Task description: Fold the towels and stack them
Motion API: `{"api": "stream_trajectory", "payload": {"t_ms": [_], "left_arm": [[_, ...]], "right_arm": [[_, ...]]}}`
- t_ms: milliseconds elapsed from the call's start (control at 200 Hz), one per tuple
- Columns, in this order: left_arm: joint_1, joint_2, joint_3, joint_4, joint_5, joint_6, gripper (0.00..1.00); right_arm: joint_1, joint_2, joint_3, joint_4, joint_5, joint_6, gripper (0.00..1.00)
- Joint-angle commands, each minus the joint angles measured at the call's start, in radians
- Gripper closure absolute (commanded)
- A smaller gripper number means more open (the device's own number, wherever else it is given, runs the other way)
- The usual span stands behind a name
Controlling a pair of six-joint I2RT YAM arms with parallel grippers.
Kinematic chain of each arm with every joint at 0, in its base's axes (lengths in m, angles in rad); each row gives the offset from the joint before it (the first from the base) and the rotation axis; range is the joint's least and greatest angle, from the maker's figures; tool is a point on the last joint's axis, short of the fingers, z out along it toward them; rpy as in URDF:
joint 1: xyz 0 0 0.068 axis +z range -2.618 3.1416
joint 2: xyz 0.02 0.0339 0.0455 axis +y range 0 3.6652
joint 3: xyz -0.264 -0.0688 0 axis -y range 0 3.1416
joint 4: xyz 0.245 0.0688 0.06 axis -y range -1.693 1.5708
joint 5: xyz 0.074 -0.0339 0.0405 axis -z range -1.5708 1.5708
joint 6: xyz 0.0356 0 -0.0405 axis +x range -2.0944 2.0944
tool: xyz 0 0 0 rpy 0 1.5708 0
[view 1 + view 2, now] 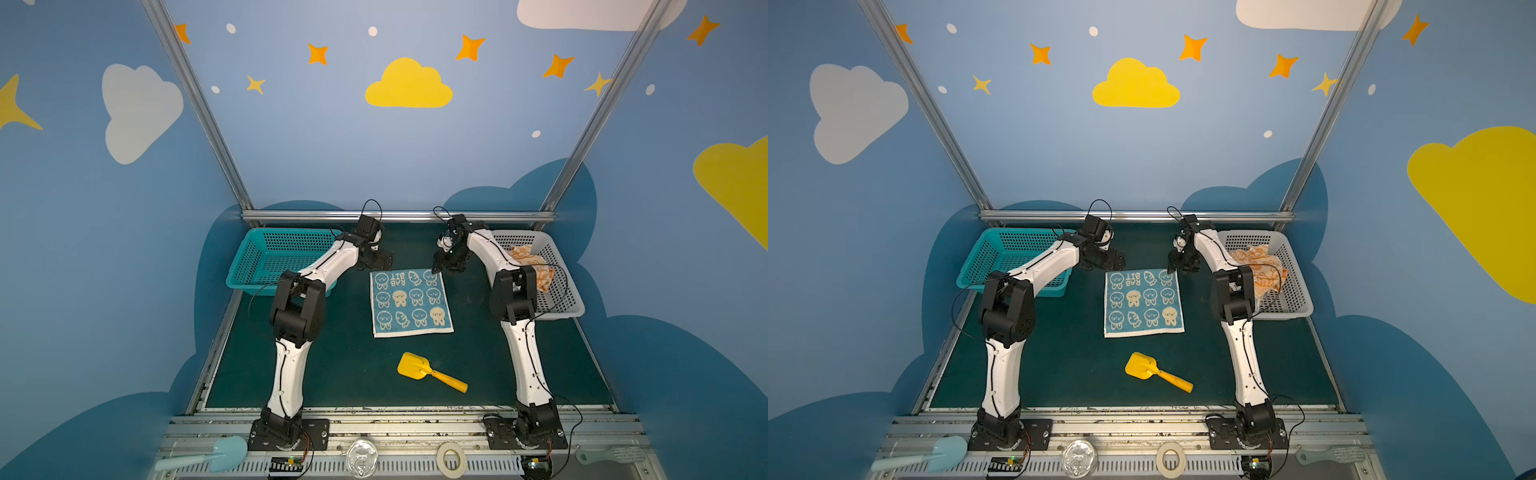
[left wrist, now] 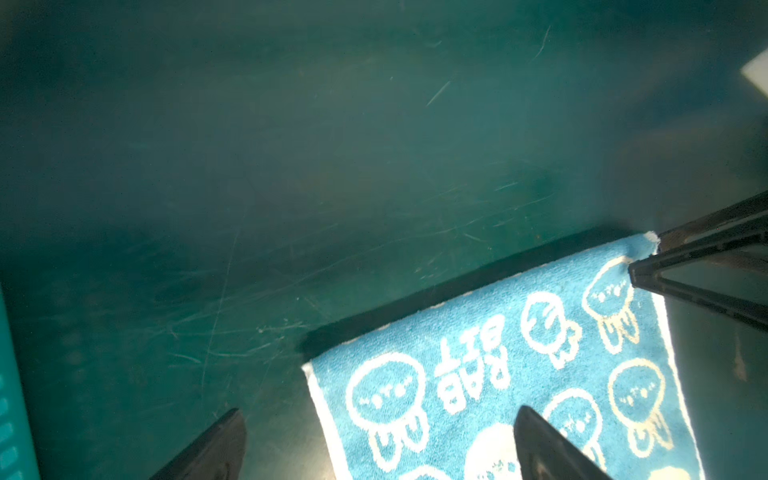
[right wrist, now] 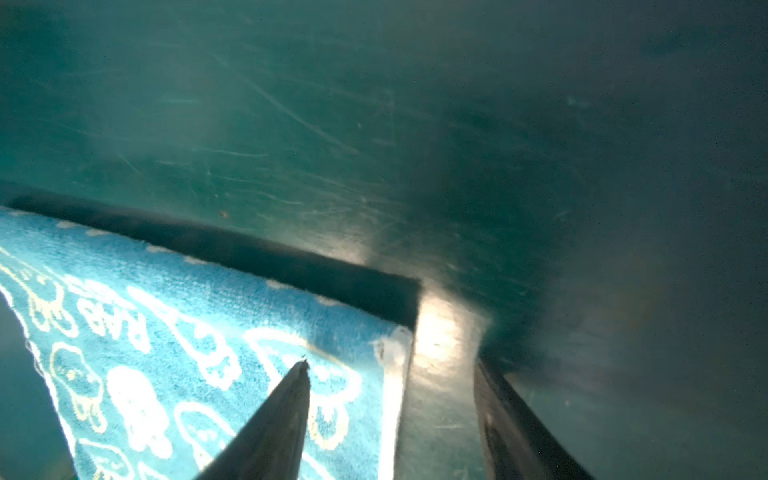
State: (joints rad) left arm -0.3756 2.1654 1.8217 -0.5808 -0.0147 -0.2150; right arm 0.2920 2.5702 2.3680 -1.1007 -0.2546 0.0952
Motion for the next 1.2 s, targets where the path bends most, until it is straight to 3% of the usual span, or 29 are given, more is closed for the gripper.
{"api": "stream_trajectory", "payload": {"t_ms": [0, 180, 270, 491, 651, 866, 1196], "left_arm": [[-0.012, -0.025, 0.029, 0.031, -0.091, 0.051, 0.0], [-0.022, -0.021, 0.041, 0.053, -0.177, 0.043, 0.0], [-0.016, -0.02, 0.047, 0.061, -0.169, 0.036, 0.0], [-0.011, -0.019, 0.065, 0.003, -0.043, 0.033, 0.0], [-0.001, -0.01, -0.004, -0.014, 0.099, -0.001, 0.0], [0.056, 0.037, -0.014, -0.067, 0.285, -0.019, 0.01], [0.106, 0.106, -0.009, -0.097, 0.305, -0.019, 0.12]], "right_arm": [[0.01, 0.058, 0.009, 0.02, -0.023, -0.038, 0.43], [0.012, 0.069, 0.007, 0.043, -0.059, -0.048, 0.55], [0.018, 0.074, 0.01, 0.044, -0.06, -0.061, 0.63], [0.024, 0.088, 0.009, 0.061, -0.084, -0.061, 0.74], [0.025, 0.09, 0.011, 0.051, -0.081, -0.042, 0.9], [0.02, 0.073, 0.01, 0.034, -0.072, -0.028, 0.91], [0.011, 0.059, 0.007, 0.015, -0.065, -0.022, 0.92]]}}
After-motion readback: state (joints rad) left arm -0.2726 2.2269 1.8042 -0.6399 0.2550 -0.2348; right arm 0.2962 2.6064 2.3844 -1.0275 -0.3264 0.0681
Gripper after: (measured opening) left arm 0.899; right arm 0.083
